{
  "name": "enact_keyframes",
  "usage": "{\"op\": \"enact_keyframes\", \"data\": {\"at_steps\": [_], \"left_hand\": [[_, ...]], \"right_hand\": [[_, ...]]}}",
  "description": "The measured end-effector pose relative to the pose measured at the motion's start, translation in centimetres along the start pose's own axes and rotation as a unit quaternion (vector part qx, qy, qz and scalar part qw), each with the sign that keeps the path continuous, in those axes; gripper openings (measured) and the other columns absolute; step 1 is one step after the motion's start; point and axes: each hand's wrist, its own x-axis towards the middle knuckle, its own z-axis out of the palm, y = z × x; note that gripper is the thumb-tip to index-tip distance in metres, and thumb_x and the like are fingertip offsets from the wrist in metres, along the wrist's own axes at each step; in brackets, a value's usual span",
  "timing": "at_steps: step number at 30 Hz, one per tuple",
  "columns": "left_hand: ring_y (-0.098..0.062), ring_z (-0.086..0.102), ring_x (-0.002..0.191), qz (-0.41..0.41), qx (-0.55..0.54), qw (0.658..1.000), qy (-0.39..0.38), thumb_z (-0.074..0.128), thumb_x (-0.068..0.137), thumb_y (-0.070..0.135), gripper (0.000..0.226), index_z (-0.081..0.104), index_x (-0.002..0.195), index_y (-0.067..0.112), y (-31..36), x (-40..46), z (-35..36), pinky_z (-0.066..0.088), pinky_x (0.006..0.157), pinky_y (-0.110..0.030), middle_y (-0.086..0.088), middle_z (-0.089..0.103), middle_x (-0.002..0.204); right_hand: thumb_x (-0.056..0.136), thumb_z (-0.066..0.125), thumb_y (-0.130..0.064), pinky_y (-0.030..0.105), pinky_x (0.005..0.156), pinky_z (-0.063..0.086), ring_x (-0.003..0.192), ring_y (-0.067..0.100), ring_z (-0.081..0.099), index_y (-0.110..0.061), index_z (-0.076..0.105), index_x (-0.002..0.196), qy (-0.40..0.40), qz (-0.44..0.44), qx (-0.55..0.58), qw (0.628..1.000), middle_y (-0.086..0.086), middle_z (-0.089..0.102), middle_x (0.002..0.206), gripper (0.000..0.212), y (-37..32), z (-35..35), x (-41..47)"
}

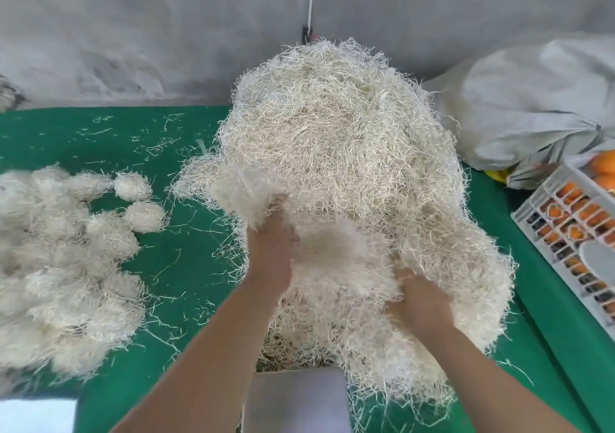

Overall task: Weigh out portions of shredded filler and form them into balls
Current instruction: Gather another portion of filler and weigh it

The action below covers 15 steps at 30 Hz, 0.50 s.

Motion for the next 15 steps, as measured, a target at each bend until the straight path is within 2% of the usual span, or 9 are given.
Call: {"op": "enact_keyframes", "data": {"at_steps": [2, 3, 5, 6, 7, 8, 10, 12, 15], "left_hand": [[0.002, 0.053, 0.068, -0.036, 0.086, 0.995, -0.035, 0.061, 0.102, 0.034, 0.044, 0.045, 0.138, 0.015, 0.4, 0.9, -0.7, 0.047, 0.049, -0.005, 0.01, 0.052, 0.084], [0.0, 0.057, 0.071, -0.03, 0.21, 0.97, -0.123, 0.066, 0.096, 0.044, 0.059, 0.04, 0.144, 0.022, -0.2, 1.0, -1.1, 0.05, 0.051, -0.006, 0.01, 0.059, 0.085], [-0.008, 0.069, 0.102, 0.018, 0.463, 0.827, -0.318, 0.071, 0.089, 0.055, 0.08, 0.033, 0.153, 0.026, -2.3, 0.4, -1.2, 0.064, 0.081, -0.03, 0.013, 0.07, 0.118], [-0.019, 0.064, 0.122, 0.029, 0.564, 0.743, -0.358, 0.071, 0.089, 0.052, 0.088, 0.025, 0.159, 0.026, -3.8, 0.2, -1.3, 0.056, 0.1, -0.042, 0.007, 0.061, 0.14], [-0.027, 0.059, 0.13, 0.024, 0.615, 0.703, -0.357, 0.071, 0.091, 0.044, 0.087, 0.023, 0.161, 0.025, -4.9, 0.1, -1.5, 0.05, 0.107, -0.047, -0.001, 0.054, 0.15], [-0.028, 0.061, 0.128, 0.037, 0.618, 0.71, -0.335, 0.068, 0.093, 0.035, 0.078, 0.029, 0.159, 0.023, -5.7, 0.1, -1.6, 0.051, 0.104, -0.046, -0.006, 0.054, 0.151], [-0.01, 0.073, 0.094, 0.027, 0.546, 0.799, -0.25, 0.062, 0.098, 0.023, 0.059, 0.043, 0.154, 0.022, -6.1, 0.8, -2.1, 0.063, 0.077, -0.031, -0.004, 0.067, 0.132], [0.003, 0.057, 0.048, -0.014, 0.422, 0.891, -0.166, 0.055, 0.1, 0.013, 0.039, 0.059, 0.138, 0.018, -5.1, 1.6, -3.0, 0.046, 0.044, -0.016, 0.003, 0.071, 0.093], [-0.007, 0.042, 0.044, -0.05, 0.27, 0.96, 0.06, 0.048, 0.102, 0.003, 0.018, 0.064, 0.108, 0.007, -3.1, 3.9, -6.1, 0.035, 0.041, -0.024, 0.001, 0.056, 0.07]], "right_hand": [[0.085, 0.078, -0.019, 0.043, 0.091, 0.057, 0.078, 0.008, 0.061, -0.025, 0.067, 0.117, 0.022, 0.024, 0.033, 0.999, -0.013, 0.059, 0.084, 0.034, 0.6, -1.0, 0.6], [0.084, 0.076, -0.012, 0.041, 0.084, 0.058, 0.074, 0.008, 0.06, -0.022, 0.066, 0.111, 0.034, 0.027, 0.058, 0.997, -0.012, 0.059, 0.081, 0.03, 0.6, -1.5, 1.0], [0.082, 0.077, -0.008, 0.033, 0.07, 0.056, 0.073, 0.009, 0.061, -0.018, 0.065, 0.112, 0.06, 0.015, 0.1, 0.993, -0.009, 0.061, 0.085, 0.034, 0.1, -2.7, 1.7], [0.08, 0.078, -0.009, 0.03, 0.067, 0.053, 0.076, 0.012, 0.062, -0.019, 0.065, 0.116, 0.07, 0.002, 0.11, 0.991, -0.007, 0.063, 0.091, 0.04, -0.2, -3.3, 2.1], [0.078, 0.08, -0.011, 0.03, 0.068, 0.051, 0.082, 0.016, 0.062, -0.02, 0.065, 0.121, 0.077, -0.015, 0.11, 0.991, -0.004, 0.065, 0.098, 0.046, -0.5, -3.7, 2.3], [0.078, 0.081, -0.012, 0.033, 0.072, 0.052, 0.09, 0.02, 0.062, -0.021, 0.065, 0.126, 0.081, -0.03, 0.1, 0.991, -0.001, 0.067, 0.106, 0.051, -0.6, -4.0, 2.6], [0.08, 0.082, -0.016, 0.038, 0.085, 0.055, 0.103, 0.024, 0.061, -0.021, 0.064, 0.131, 0.077, -0.041, 0.063, 0.994, 0.003, 0.068, 0.118, 0.054, -0.5, -4.2, 3.0], [0.084, 0.077, -0.014, 0.039, 0.087, 0.054, 0.1, 0.024, 0.061, -0.023, 0.064, 0.122, 0.068, -0.027, 0.013, 0.997, 0.003, 0.068, 0.114, 0.042, 0.5, -4.0, 3.2], [0.084, 0.074, -0.015, 0.039, 0.075, 0.06, 0.083, 0.021, 0.064, -0.021, 0.061, 0.106, 0.039, 0.055, 0.041, 0.997, 0.001, 0.068, 0.095, 0.026, 2.4, -4.3, 3.6]]}}
